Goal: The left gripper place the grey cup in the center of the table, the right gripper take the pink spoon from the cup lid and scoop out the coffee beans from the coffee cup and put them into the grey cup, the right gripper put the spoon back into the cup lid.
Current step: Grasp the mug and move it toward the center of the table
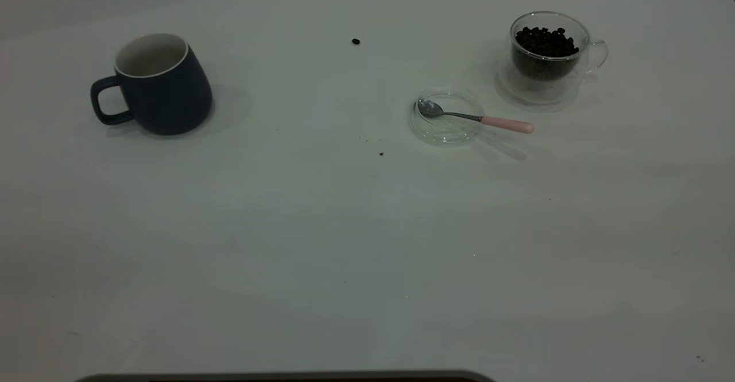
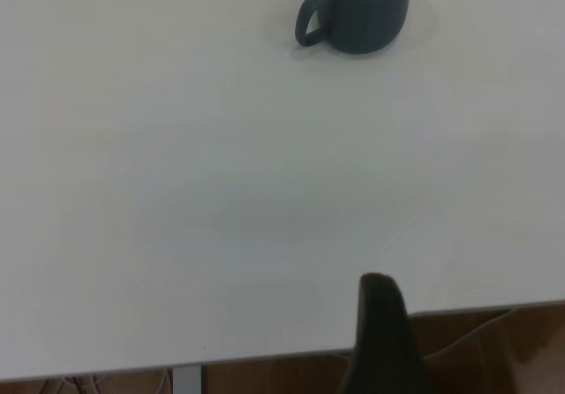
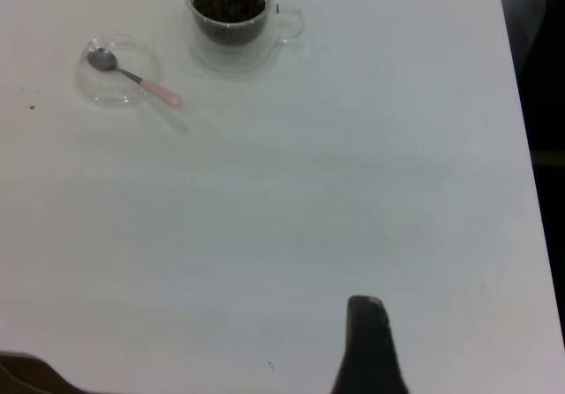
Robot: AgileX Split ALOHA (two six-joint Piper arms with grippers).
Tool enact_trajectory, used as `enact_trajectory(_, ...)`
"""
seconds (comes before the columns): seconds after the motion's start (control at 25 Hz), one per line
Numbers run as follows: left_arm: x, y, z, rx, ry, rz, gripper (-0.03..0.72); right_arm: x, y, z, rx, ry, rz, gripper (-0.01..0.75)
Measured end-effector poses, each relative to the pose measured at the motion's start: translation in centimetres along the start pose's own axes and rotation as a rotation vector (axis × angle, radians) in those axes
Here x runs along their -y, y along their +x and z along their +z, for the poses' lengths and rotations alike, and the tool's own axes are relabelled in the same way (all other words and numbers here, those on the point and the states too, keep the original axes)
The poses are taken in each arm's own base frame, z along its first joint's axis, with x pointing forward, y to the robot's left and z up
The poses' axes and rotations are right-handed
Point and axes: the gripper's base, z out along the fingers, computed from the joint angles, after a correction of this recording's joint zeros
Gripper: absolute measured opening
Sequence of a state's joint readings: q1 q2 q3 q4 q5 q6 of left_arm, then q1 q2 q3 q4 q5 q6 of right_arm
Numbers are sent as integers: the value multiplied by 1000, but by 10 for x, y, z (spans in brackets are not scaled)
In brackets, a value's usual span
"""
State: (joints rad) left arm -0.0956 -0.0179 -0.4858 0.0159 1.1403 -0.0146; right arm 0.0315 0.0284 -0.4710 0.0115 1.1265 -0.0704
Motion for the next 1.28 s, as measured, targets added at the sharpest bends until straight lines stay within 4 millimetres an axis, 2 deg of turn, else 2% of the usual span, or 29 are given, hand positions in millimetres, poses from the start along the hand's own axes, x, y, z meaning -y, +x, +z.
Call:
enact_trajectory(1.08,0,0,0,0,-5,0,567,0,0,0,0,1,0,589)
enact_trajectory(1.16,-1,-6,-2,-11,-16,3,567,0,0,0,0,1,0,589)
enact_trajectory(1.28,-4,-33,-5,-66,-46,16,567,0,0,0,0,1,0,589)
